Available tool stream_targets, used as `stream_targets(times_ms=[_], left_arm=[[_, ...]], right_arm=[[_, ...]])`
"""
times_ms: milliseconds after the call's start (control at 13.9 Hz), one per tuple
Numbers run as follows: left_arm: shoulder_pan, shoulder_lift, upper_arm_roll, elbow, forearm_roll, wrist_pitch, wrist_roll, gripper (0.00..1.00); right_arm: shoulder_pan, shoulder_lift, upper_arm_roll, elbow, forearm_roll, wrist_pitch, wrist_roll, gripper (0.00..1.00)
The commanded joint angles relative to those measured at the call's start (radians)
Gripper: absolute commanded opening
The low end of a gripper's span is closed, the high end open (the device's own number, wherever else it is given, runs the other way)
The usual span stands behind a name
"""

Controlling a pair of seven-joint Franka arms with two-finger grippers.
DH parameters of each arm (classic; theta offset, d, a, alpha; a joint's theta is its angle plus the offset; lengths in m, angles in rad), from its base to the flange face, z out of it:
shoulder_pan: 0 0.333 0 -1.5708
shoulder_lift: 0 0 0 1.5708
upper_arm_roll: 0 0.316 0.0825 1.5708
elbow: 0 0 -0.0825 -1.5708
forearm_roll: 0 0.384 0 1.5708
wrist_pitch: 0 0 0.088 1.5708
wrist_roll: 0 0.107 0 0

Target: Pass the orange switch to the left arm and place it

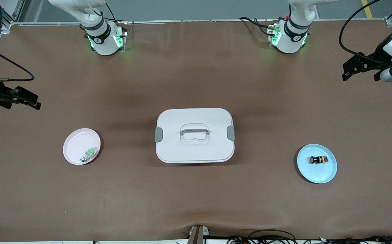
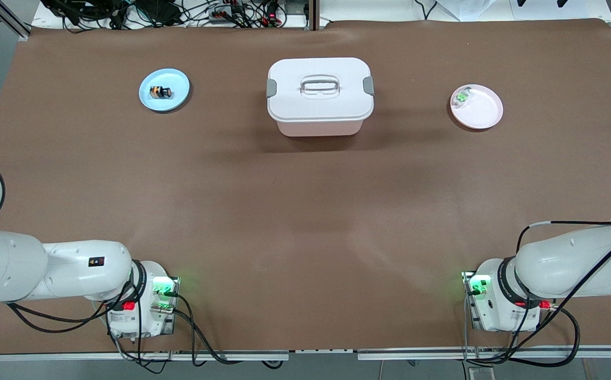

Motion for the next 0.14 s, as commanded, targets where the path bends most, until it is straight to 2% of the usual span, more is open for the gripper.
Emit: stream_targets(times_ms=[0,72], left_arm=[[0.004,0.018,0.004,0.028,-0.006,-0.01,0.001,1.0],[0.004,0.018,0.005,0.028,-0.005,-0.01,0.001,1.0]], right_arm=[[0.021,-0.036,-0.003,-0.036,-0.023,0.015,-0.001,1.0],[0.022,-0.036,-0.003,-0.036,-0.023,0.015,0.006,1.0]])
